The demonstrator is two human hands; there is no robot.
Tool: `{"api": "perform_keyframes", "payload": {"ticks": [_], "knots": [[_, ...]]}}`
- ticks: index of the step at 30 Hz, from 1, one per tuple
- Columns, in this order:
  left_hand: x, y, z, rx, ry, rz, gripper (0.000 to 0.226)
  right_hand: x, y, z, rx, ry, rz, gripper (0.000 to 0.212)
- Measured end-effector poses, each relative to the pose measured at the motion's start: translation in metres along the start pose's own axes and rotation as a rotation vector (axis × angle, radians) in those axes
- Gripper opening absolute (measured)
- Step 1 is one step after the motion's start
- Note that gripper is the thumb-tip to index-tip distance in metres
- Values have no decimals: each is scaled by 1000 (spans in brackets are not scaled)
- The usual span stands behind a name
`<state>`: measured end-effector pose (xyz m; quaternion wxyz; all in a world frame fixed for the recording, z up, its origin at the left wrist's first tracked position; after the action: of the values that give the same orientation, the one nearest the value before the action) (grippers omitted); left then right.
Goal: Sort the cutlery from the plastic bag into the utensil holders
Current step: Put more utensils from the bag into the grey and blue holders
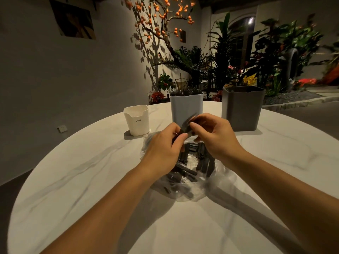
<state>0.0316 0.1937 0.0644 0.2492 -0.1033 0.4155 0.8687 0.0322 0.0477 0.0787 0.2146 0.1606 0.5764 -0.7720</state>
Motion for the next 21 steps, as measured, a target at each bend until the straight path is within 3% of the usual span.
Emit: {"api": "perform_keyframes", "payload": {"ticks": [5, 10, 18, 21], "knots": [[-15, 0, 0, 282, -51, 143, 20, -28, -24, 2, -12, -69, -13, 23], [-35, 12, 10, 529, -95, 138, 26, -55, -46, 14, 52, -92, 9, 38], [-62, 15, 14, 531, -165, 162, 33, -74, -62, 28, 213, -46, 89, 53], [-70, 18, 11, 550, -203, 149, 32, -84, -67, 29, 307, -75, 111, 45]]}}
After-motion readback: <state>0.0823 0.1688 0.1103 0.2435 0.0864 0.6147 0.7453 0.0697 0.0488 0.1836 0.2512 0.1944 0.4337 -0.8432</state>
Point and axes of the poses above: each hand's wrist, its own x-axis away from the middle knuckle, its own z-axis out of the back of the hand, y = z × x, the point moved 7 cm from there along -x, towards the middle knuckle, and after that the axes turned 8 degrees about -y, right-handed, at the moved point
